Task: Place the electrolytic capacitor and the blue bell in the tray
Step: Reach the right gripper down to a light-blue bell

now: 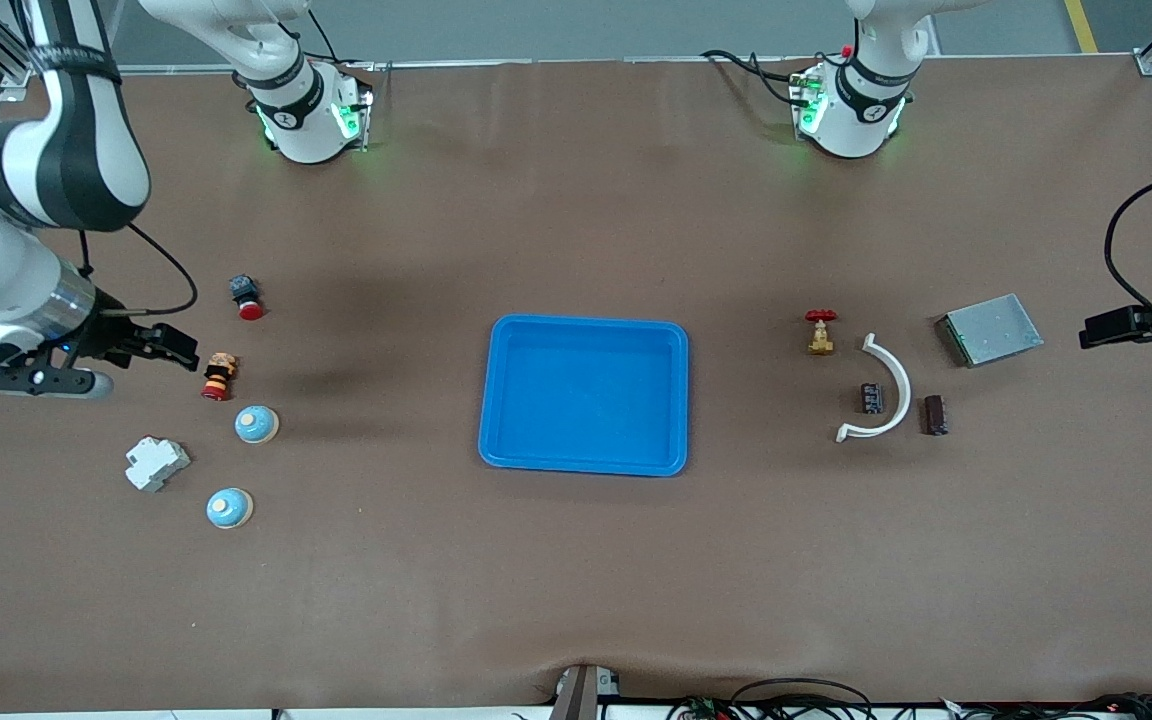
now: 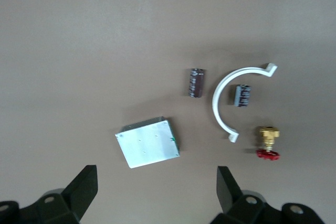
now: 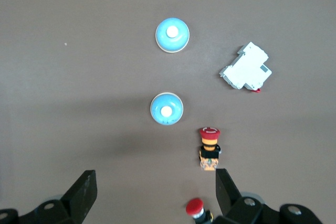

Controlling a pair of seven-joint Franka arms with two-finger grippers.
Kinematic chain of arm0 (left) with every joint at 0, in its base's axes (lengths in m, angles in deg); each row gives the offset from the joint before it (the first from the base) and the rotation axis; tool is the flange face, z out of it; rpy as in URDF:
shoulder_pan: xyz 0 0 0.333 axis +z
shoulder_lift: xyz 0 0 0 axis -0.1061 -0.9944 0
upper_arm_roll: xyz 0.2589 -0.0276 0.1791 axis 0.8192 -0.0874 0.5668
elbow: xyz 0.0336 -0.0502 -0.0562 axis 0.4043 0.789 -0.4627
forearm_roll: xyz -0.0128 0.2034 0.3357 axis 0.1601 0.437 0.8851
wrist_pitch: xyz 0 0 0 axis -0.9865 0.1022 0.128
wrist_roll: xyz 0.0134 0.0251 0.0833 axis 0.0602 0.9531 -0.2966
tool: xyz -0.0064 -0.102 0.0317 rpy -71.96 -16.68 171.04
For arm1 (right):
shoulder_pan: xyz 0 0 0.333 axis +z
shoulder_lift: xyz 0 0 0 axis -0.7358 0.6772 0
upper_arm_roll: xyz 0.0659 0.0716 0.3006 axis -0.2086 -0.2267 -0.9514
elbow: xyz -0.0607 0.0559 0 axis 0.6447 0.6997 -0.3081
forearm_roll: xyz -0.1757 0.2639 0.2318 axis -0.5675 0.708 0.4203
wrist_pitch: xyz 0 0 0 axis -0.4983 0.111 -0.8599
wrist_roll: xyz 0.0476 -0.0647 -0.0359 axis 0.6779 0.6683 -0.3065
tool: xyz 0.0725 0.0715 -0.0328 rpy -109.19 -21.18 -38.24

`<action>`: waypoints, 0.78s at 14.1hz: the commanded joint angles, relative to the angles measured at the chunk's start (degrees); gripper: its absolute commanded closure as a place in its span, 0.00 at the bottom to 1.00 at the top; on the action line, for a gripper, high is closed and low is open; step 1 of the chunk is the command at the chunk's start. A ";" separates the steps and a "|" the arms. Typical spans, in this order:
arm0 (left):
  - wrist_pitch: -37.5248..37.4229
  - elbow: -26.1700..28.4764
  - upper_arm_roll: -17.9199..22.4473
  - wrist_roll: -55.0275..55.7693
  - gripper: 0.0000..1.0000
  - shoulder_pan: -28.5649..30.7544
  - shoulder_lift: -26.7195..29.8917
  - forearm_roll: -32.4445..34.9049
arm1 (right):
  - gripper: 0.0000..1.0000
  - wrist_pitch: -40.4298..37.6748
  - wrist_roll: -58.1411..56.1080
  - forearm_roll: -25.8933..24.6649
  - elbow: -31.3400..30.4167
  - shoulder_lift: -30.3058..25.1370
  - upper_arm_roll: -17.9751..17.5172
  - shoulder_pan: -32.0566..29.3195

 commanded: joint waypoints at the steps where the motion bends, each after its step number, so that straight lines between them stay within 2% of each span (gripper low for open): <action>1: 1.53 -0.69 -0.28 -3.14 0.00 1.17 -3.38 0.78 | 0.00 6.89 0.95 -0.79 -5.25 0.24 -0.12 -0.38; 4: 4.08 -0.43 -0.28 -3.32 0.00 1.17 -6.64 0.87 | 0.00 16.22 0.95 -0.79 -9.14 4.45 -0.12 -0.82; 8: 7.77 -0.25 -0.28 -5.50 0.00 1.08 -11.12 0.87 | 0.00 19.22 0.95 -0.79 -9.06 8.15 -0.12 -1.17; 11: 11.72 2.81 -0.28 -6.22 0.00 1.08 -11.92 0.87 | 0.00 23.17 1.03 -0.71 -9.06 11.75 -0.21 -1.08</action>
